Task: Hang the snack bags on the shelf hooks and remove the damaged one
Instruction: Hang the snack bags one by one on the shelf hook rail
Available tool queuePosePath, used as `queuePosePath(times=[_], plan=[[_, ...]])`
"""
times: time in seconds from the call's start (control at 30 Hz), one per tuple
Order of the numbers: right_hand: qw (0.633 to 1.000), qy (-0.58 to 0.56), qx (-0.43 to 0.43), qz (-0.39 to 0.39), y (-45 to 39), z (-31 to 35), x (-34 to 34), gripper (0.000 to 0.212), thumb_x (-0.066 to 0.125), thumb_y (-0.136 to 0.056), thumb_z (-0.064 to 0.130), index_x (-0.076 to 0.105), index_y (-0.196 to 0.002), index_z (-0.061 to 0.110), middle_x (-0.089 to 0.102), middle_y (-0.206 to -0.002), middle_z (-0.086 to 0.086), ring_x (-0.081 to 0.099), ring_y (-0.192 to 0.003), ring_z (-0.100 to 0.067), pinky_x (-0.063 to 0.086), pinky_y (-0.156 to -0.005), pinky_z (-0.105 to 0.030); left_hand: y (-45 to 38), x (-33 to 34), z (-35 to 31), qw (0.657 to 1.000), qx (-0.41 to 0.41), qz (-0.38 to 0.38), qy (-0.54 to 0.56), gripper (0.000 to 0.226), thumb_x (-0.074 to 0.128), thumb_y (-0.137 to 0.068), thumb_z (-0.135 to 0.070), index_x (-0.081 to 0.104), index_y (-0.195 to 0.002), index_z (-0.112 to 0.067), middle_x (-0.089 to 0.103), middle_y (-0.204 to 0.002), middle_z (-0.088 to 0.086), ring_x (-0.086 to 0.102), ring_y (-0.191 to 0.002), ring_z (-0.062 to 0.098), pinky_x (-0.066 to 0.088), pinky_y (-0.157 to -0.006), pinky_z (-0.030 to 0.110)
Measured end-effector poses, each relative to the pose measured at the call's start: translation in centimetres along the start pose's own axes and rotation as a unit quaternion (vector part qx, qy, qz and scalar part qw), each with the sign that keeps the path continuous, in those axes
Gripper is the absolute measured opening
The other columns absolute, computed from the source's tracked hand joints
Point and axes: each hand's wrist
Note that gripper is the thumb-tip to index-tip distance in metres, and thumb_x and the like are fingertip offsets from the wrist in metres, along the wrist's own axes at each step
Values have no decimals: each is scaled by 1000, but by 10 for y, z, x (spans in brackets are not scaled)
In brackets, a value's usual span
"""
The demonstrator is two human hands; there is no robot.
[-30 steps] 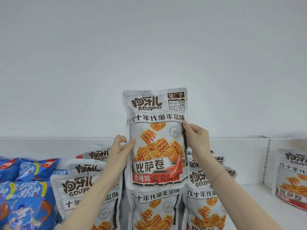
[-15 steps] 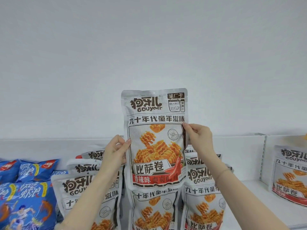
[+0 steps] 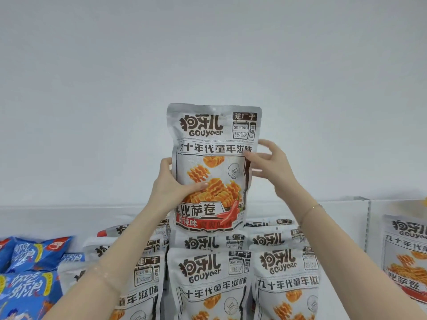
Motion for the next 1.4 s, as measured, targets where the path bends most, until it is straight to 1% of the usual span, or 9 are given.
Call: queuePosePath(times=[0.1,0.23,0.33,0.5,0.7,0.93,1.03,1.2,1.4], plan=[[1000,-3,17,10,-21,22,-7,71,75,-83,36,33,-141,37,72,-110,-2,68,-102,-20,58,-81,-52,-14,8,4,999,34,-26,-13,85,91,-55,-36,33,-116,-31,59,-94,-15,63,-86,7,50,-72,28],[998,14,55,40,-42,35,-4,48,68,-90,34,46,-133,31,69,-113,-5,69,-100,-29,55,-78,-67,-31,17,21,998,43,-41,-1,84,91,-56,-32,32,-116,-31,56,-93,-19,61,-85,1,47,-65,19],[997,28,57,51,-52,29,8,34,67,-92,24,52,-122,22,71,-106,-9,72,-85,-31,58,-72,-63,-40,23,35,998,38,-46,-7,86,92,-55,-32,34,-118,-30,60,-96,-14,62,-85,2,48,-64,17],[999,23,44,-6,-65,-1,27,24,67,-90,28,50,-89,12,66,-113,-25,69,-97,-41,61,-63,-58,-49,28,62,996,13,-42,-74,87,91,-53,-40,36,-118,-28,65,-97,-9,66,-87,17,51,-69,29],[995,86,21,-34,-58,-52,45,22,60,-95,25,50,-81,11,58,-85,-5,60,-81,-23,59,-44,-31,-54,28,78,995,-49,-31,-85,91,90,-59,-31,37,-130,-15,61,-118,3,60,-101,24,50,-80,35],[994,87,48,-36,-50,-106,46,29,58,-96,24,46,-78,5,55,-82,-11,57,-78,-25,62,-57,-45,-73,14,77,995,-50,-81,7,20,75,-80,-25,64,-94,-16,71,-99,5,67,-92,27,57,-79,44],[994,84,61,-12,-49,-125,41,29,60,-95,23,50,-86,-2,58,-87,-15,63,-83,-29,61,-62,-54,-79,10,82,995,-37,-74,-56,10,76,-77,-21,71,-78,-12,74,-82,5,66,-80,24,50,-73,33],[991,103,81,-4,-45,-150,41,21,62,-93,18,56,-80,3,67,-99,-24,69,-87,-29,63,-60,-45,-86,10,99,971,-42,-37,-234,7,73,-77,-30,70,-72,-27,72,-81,-5,66,-81,22,51,-67,32],[949,304,80,23,-44,-174,44,31,70,-86,18,58,-58,11,66,-68,-18,72,-77,-37,59,-73,-46,-79,17,124,924,-66,32,-376,12,68,-83,-34,74,-81,-24,74,-86,-2,67,-83,21,50,-69,30]])
Point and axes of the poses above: each hand's wrist, its own y-axis away from the middle knuckle, its own x-axis out of the palm, z = x × y
